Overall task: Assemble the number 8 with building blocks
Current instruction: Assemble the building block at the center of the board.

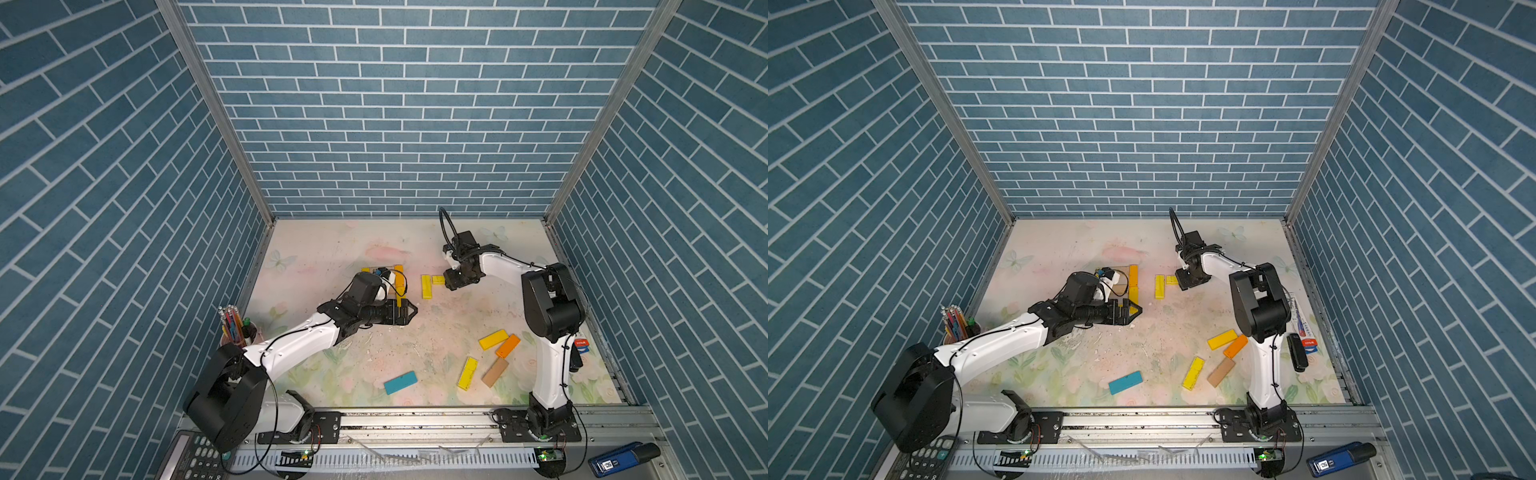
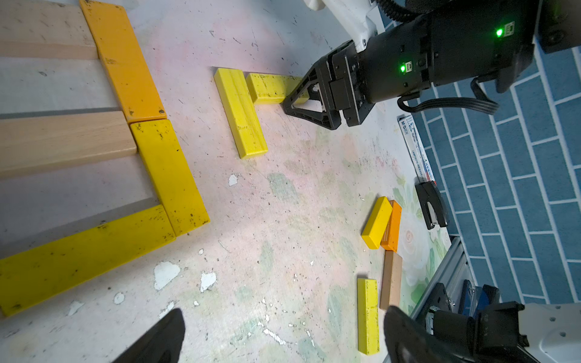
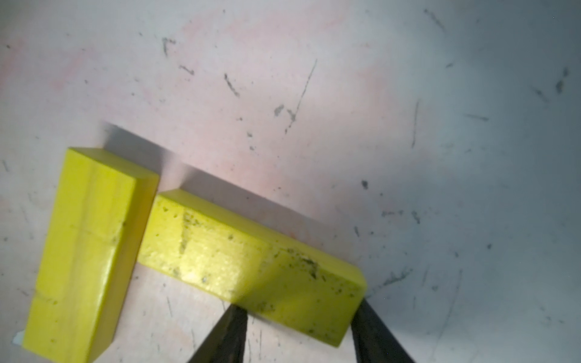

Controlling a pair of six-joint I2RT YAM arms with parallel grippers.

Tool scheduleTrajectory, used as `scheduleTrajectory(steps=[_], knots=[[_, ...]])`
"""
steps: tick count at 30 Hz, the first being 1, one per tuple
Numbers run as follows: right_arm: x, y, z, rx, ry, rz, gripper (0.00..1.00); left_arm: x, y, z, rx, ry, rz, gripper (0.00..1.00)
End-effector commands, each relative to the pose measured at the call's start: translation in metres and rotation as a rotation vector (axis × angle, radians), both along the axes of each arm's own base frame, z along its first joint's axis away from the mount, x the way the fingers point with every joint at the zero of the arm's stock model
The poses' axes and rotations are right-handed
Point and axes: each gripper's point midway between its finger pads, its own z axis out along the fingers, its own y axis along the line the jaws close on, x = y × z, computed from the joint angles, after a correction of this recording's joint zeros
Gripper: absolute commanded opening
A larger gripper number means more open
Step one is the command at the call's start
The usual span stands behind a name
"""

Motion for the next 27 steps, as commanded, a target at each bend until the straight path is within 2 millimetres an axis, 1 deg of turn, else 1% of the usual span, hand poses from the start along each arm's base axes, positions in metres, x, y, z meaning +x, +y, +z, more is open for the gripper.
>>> scheduleTrajectory(steps=[1,11,18,27], knots=[[-0.0021,0.0061,-0.0039,-0.009,0.016,0.055,0.55,-0.0015,0.0012,-0.0027,0.014,-0.002,-0.002,0.99],[-0.0033,0.0093,-0.0097,-0.024,0.017,0.081,0.55,-0.0022,0.0017,-0.0027,0.016,-0.001,-0.003,1.0],[-0.0006,0.0098,-0.0082,-0.029,0.011,0.084,0.55,-0.0025,0.0019,-0.0033,0.017,0.002,-0.003,0.99],[-0.0019,0.0088,-0.0103,-0.035,0.013,0.081,0.55,-0.0027,0.002,-0.0035,0.018,0.002,-0.003,1.0]])
